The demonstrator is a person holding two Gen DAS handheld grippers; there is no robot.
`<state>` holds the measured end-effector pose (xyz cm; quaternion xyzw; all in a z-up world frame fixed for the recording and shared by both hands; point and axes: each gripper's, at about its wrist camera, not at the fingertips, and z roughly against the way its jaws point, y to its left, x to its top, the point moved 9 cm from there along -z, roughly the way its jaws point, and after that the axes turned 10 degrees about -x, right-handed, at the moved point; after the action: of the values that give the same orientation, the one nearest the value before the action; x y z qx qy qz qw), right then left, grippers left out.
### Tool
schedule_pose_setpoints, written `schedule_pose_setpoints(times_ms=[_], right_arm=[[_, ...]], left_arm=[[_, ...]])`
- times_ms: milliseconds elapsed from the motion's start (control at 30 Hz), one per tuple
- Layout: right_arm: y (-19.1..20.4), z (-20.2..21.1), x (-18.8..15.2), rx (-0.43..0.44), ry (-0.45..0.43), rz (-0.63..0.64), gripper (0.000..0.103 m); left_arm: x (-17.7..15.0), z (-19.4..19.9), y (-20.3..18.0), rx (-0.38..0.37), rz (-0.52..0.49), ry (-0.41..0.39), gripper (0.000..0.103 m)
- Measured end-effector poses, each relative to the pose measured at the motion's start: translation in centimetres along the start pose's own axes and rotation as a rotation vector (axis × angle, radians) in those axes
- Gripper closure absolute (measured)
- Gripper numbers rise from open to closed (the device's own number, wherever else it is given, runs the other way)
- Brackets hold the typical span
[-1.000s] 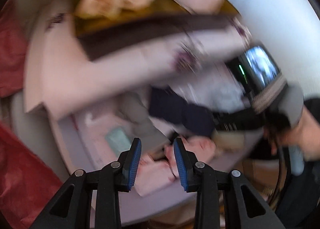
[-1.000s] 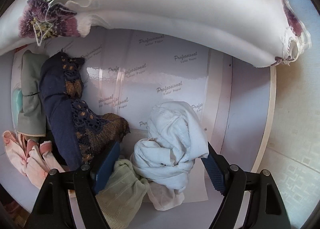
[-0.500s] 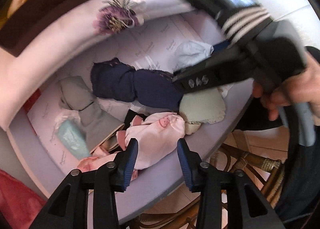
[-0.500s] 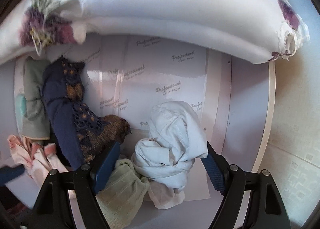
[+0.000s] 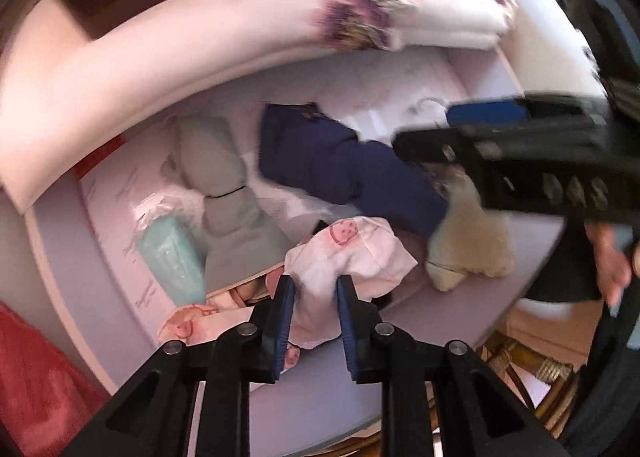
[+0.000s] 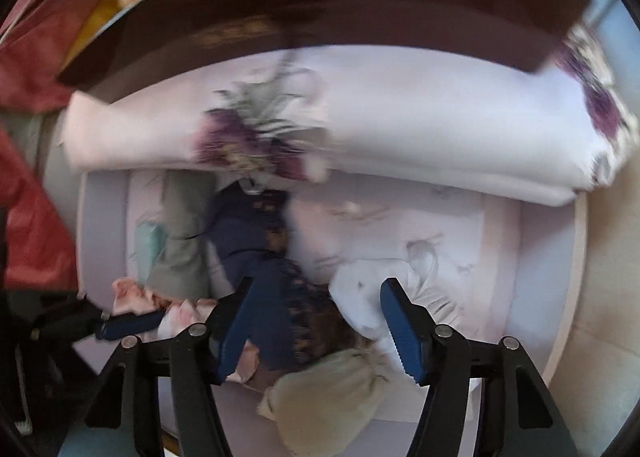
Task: Organize soft objects
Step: 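Grasp the navy garment with the right tool while the left tool grasps the pink smiley garment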
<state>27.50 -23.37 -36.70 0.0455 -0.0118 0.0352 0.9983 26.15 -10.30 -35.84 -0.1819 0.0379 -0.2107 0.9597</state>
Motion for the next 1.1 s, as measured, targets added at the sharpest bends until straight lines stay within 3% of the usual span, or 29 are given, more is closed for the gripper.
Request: schedule_pose_setpoints(times_ms=[300,400,567,700,833,1100], right_arm=[[3.4,-2.4,-1.2,0.014,0.077,0.147,0.042],[4.0,-3.1,-1.7,-0.003,0.080,0.185,0.043],[4.2,-4.4,-2.6,-0.062,0.097,0.221,0.059],[3.9,-4.3,-2.6,-0.067,0.095,0.198,0.070],[4.4,-4.0,-2.4,-0.072,0.097,0.197,0.073],[4.7,0.4,-3.3,-0.023,0.063,0.178,0.074]], left_arm=[[-0.2,1.6,4.6,0.055,0.210,-0.077,0.082],[-0.3,1.0,3.9,0.067,0.184,-0.074,0.078],[0.4,-0.4,3.3,0.103,0.120,-0.030,0.065],[0.0,-1.5,2.6,0.111,0.085,0.007,0.065],[-0.2,-2.2,2.6,0.091,0.120,0.012,0.068],[-1.0,-1.9,4.3,0.085,0.179,0.011,0.070]])
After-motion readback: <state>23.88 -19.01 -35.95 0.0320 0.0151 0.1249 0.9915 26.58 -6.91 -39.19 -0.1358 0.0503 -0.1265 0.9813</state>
